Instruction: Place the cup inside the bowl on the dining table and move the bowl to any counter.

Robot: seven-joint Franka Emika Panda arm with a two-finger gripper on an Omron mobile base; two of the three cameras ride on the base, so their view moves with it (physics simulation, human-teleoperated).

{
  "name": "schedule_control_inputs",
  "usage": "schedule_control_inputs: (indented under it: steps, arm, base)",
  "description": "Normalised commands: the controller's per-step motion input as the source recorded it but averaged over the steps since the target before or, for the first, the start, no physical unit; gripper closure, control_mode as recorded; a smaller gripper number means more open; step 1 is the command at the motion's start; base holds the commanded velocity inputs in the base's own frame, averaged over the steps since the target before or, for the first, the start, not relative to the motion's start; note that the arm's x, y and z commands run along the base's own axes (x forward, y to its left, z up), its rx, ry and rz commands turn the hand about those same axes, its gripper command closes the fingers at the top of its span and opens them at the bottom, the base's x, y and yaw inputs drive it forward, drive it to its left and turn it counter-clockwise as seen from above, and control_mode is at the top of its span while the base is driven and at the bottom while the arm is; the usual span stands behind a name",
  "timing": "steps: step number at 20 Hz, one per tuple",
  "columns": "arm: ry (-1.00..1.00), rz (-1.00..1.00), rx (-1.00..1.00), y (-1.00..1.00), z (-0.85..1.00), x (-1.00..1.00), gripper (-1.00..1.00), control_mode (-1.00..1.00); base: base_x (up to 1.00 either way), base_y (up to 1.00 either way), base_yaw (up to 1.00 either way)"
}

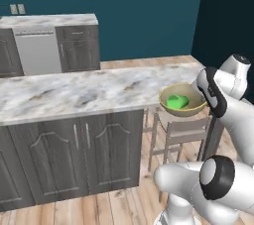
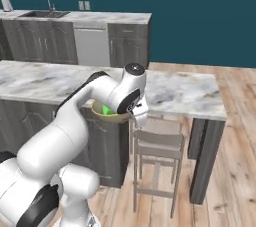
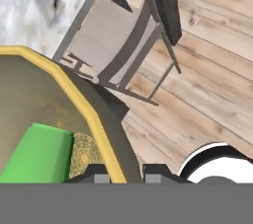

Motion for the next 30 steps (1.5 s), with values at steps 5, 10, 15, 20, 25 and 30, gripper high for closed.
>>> schedule_control_inputs:
  steps: [5, 10, 15, 20, 25, 30]
  arm:
    - [0.0, 0.0, 0.0, 0.0, 0.0, 0.0, 1.0, 1.0]
    - [0.0, 0.0, 0.0, 0.0, 0.0, 0.0, 1.0, 1.0]
    - [0.0, 0.0, 0.0, 0.0, 0.0, 0.0, 1.0, 1.0]
    - [0.0, 0.0, 0.0, 0.0, 0.0, 0.0, 1.0, 1.0]
    - [0.0, 0.0, 0.0, 0.0, 0.0, 0.0, 1.0, 1.0]
    - [0.0, 0.0, 0.0, 0.0, 0.0, 0.0, 1.0, 1.0]
  base:
    - [-0.33, 1.0, -0.08]
    - [-0.41, 1.0, -0.06]
    - [-0.46, 1.0, -0.05]
    - [-0.46, 1.0, -0.04]
    - [-0.41, 1.0, -0.03]
    - [-0.36, 1.0, -0.04]
